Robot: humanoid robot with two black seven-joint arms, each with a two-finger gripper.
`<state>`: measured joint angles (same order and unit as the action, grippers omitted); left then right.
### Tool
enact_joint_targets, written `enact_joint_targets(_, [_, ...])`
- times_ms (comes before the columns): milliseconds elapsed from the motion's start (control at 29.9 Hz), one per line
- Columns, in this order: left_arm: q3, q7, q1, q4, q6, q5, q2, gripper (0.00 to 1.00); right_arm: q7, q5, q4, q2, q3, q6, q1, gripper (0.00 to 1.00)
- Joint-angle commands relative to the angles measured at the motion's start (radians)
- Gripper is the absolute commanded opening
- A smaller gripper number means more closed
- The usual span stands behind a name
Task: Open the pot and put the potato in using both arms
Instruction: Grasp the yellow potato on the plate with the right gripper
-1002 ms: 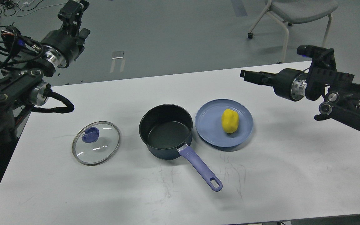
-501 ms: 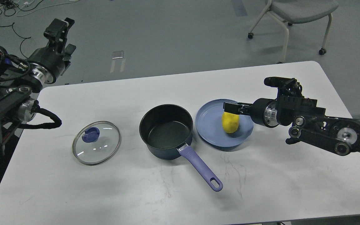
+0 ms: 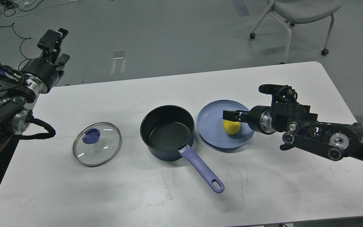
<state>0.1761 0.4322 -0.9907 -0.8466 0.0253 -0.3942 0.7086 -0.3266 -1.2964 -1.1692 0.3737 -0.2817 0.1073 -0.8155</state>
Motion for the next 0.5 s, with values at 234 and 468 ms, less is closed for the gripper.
enact_joint_targets(234, [0.002,0.007,0.01,0.0,0.002,0.0,-0.001,0.98,-0.002,-0.001,0.06,-0.056,0.002,0.0,-0.007,0.93])
enact_joint_targets(468, [-0.007,0.007,0.014,0.0,0.002,-0.002,-0.005,0.98,-0.003,-0.003,0.059,-0.068,0.035,0.012,-0.019,0.74])
